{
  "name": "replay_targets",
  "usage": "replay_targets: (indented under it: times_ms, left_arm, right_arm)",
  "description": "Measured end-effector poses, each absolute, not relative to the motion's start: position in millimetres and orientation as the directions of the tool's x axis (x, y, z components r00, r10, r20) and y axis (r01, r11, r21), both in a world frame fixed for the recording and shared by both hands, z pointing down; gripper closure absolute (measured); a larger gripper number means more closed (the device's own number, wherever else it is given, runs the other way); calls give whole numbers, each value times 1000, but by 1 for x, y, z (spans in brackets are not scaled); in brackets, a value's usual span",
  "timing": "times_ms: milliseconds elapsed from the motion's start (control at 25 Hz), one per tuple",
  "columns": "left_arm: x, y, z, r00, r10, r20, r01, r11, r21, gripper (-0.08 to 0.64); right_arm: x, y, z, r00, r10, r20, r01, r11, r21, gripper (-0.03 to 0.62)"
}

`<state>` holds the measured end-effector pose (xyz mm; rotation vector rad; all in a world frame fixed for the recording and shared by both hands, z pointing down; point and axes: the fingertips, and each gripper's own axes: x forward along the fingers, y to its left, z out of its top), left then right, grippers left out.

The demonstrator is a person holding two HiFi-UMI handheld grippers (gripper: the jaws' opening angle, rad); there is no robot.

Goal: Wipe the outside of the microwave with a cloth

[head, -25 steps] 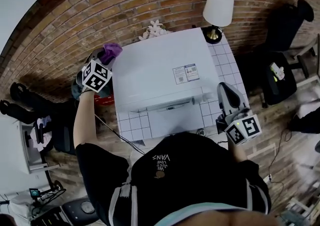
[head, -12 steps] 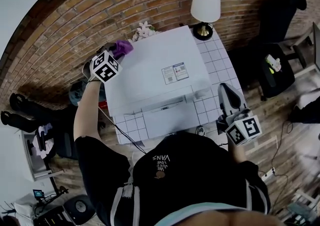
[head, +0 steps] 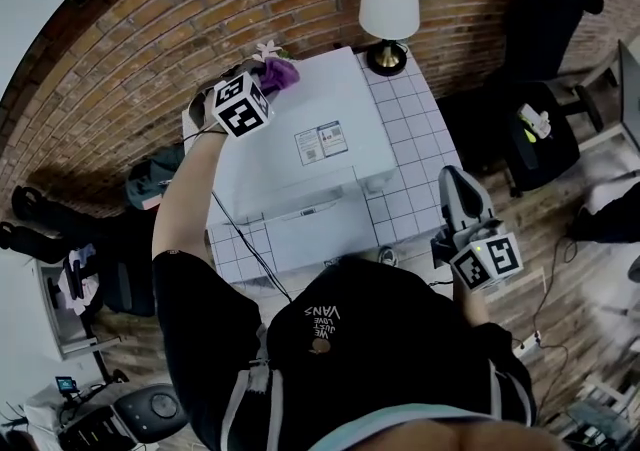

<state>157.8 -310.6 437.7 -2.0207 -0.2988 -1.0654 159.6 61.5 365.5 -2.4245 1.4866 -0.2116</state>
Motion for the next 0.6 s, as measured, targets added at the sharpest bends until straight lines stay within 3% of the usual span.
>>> replay_targets:
  times_ms: [600]
  left_arm:
    - [252, -219, 440, 600, -129, 790, 615, -557, -558, 419]
  right_arm:
    - [188, 121, 367, 516, -857, -23, -815, -482, -320, 589]
